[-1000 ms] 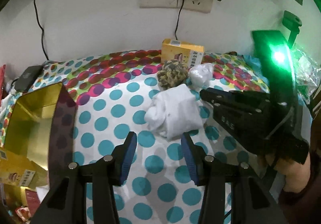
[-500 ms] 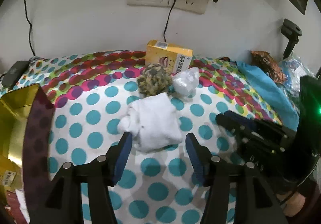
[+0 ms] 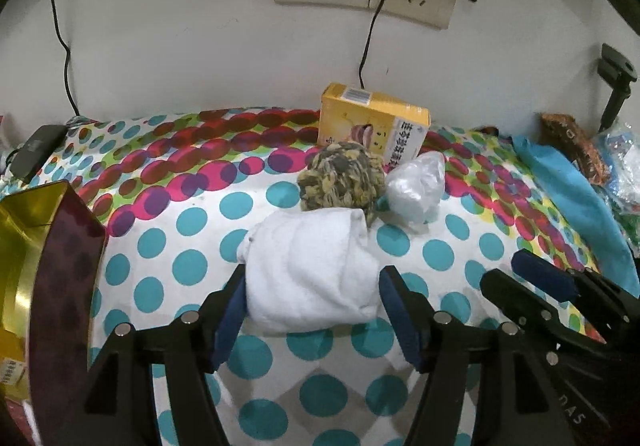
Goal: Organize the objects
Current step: 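Move the left gripper to the white folded cloth and grasp it, then grasp the plastic-wrapped bundle with the right gripper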
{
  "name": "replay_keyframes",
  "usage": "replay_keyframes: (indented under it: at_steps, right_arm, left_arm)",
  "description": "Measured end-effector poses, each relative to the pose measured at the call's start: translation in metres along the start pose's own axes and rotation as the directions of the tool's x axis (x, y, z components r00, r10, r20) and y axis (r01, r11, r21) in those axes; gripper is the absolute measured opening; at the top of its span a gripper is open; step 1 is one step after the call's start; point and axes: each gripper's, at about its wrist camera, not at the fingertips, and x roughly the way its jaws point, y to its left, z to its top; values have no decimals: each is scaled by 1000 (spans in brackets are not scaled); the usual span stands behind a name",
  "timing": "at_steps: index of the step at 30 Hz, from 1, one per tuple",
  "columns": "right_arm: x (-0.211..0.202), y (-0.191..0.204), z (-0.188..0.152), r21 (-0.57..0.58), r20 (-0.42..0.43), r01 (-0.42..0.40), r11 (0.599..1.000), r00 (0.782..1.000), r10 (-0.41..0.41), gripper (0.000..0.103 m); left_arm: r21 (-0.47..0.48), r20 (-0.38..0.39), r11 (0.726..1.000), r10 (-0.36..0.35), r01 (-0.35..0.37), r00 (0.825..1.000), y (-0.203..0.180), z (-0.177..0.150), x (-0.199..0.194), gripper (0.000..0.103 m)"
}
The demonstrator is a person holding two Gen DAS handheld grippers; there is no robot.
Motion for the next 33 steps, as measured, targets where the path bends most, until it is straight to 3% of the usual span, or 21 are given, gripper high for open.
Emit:
replay_keyframes:
  at_steps: [2,4,8,9,14,17,19,20,21,22,23,24,27,33]
  right_arm:
    - [-2,3,0,-12,13,18,1000,1000,-18,45]
    - [-6,4,0,-18,31,40,999,999,-39,64]
    - [-23,7,-2,-27,118,92,995,989,-88,85]
    - [-29,9,-2,-34,148,101,994,984,-95,101]
    - [-64,23,-13,-101,332,135,986,938,-95,103]
    - [-65,34,-12,-150,348,161,975,932,-100,103]
    - [-52,40,-7,-157,272,202,967,950,-154,103]
    - [-37,40,-3,-166,188,209,964,966,-177,103]
    - [-21,38,-1,-174,83,185,967,981,-173,103]
    - [-14,35,2,-165,40,137,977,990,-132,103]
    - [-13,28,7,-131,40,74,989,997,-70,103]
    - [-15,25,10,-117,56,73,990,996,-67,103]
    - [4,29,26,-178,48,138,974,990,-131,103]
    - [37,38,48,-199,-9,124,972,992,-128,103]
  left_arm:
    - [4,9,1000,7,-7,1000,2,-3,2,62]
    - [21,25,999,32,-33,999,1,-6,2,48]
    - [39,46,998,39,-41,998,2,-10,-2,41]
    - [36,46,999,34,-36,998,3,-10,-2,40]
    - [8,77,999,47,-47,996,10,-16,-14,39]
    - [-38,146,997,69,-65,987,18,-19,-30,39]
    - [-62,182,995,83,-73,980,22,-20,-37,39]
    - [-77,196,994,97,-83,976,24,-20,-40,39]
    - [-86,200,993,101,-85,975,26,-20,-41,39]
    - [-95,199,992,104,-87,974,27,-19,-41,39]
    - [-109,192,990,111,-91,975,30,-19,-40,39]
    - [-120,187,988,114,-93,976,32,-19,-40,39]
    - [-148,181,984,122,-95,976,38,-20,-39,39]
    - [-168,159,981,124,-97,979,42,-20,-35,40]
